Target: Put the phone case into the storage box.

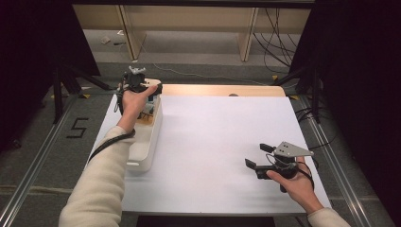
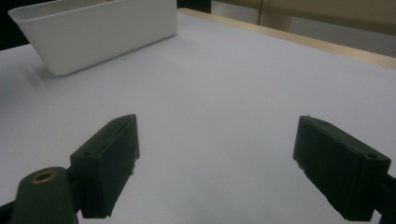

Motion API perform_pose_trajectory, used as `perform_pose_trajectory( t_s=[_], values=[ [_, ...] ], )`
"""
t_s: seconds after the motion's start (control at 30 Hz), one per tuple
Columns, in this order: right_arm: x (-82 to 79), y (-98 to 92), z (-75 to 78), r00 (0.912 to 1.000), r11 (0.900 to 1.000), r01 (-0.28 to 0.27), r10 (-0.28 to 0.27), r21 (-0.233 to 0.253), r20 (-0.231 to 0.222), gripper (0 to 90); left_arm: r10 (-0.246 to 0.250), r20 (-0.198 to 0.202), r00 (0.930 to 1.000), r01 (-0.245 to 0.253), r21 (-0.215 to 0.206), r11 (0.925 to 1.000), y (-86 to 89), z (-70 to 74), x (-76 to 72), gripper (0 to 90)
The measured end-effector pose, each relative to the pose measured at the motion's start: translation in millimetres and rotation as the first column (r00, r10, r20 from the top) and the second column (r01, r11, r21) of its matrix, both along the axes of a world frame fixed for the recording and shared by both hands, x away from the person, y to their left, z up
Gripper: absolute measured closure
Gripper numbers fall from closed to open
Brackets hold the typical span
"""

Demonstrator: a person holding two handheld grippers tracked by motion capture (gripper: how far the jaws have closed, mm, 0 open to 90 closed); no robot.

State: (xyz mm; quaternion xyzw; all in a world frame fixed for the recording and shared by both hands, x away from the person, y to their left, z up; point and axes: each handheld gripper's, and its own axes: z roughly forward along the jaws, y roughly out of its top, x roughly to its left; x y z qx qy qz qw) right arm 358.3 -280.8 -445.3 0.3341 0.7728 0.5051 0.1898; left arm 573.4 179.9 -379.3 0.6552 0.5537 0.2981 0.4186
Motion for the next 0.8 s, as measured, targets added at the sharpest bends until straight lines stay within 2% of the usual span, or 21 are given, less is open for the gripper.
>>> perform_pose_trajectory(
  t_s=[0.8],
  values=[
    [0.0, 0.3, -0.3, 1.0, 1.0, -0.004, 0.004, -0.001, -0.005, 15.4, 0.008, -0.019, 0.9998, -0.008, 0.011, 0.9999, -0.4, -3.7, 6.2, 10.7]
  ],
)
